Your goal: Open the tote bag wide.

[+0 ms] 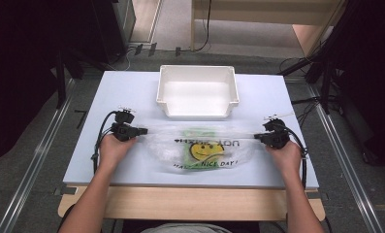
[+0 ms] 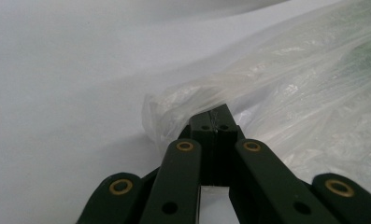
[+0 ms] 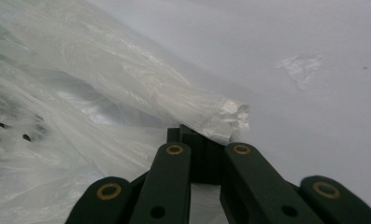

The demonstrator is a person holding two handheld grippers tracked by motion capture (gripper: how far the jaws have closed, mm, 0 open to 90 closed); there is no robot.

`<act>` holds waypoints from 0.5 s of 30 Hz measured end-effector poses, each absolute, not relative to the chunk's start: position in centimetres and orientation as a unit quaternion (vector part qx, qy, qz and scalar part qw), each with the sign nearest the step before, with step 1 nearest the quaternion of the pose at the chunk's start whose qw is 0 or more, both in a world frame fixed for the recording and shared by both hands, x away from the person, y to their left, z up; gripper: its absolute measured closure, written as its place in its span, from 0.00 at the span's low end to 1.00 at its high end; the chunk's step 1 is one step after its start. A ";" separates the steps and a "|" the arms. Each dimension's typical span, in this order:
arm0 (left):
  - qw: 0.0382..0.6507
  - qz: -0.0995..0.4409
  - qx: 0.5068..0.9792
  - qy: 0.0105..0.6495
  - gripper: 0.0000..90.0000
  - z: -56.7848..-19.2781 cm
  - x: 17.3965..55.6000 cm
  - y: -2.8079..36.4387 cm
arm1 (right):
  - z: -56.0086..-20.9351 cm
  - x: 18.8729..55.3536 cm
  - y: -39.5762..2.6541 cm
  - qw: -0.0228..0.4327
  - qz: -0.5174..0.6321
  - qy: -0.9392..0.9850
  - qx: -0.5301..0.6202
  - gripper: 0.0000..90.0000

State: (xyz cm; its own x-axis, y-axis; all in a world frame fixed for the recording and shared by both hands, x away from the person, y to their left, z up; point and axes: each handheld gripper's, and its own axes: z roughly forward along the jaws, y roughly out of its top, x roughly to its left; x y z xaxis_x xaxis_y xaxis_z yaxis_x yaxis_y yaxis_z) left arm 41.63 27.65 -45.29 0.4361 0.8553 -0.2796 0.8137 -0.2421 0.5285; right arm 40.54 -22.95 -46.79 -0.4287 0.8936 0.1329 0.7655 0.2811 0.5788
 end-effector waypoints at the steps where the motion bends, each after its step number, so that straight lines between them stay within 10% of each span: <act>1: 0.312 0.030 0.786 0.533 1.00 -45.3 41.7 27.6 | -46.8 40.5 -22.8 0.121 0.288 0.795 0.520 1.00; 15: 0.307 0.018 0.800 0.514 1.00 -44.5 41.7 26.2 | -46.3 41.1 -20.2 0.077 0.297 0.810 0.500 1.00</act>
State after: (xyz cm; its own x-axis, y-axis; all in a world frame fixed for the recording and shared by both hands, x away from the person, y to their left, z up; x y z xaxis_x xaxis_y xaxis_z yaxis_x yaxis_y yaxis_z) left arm 41.73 26.20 -44.50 0.4704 0.8345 -0.2870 0.8121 -0.2822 0.5107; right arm 41.13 -20.20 -46.34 -0.4873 0.8560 0.1726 0.7645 0.3227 0.5580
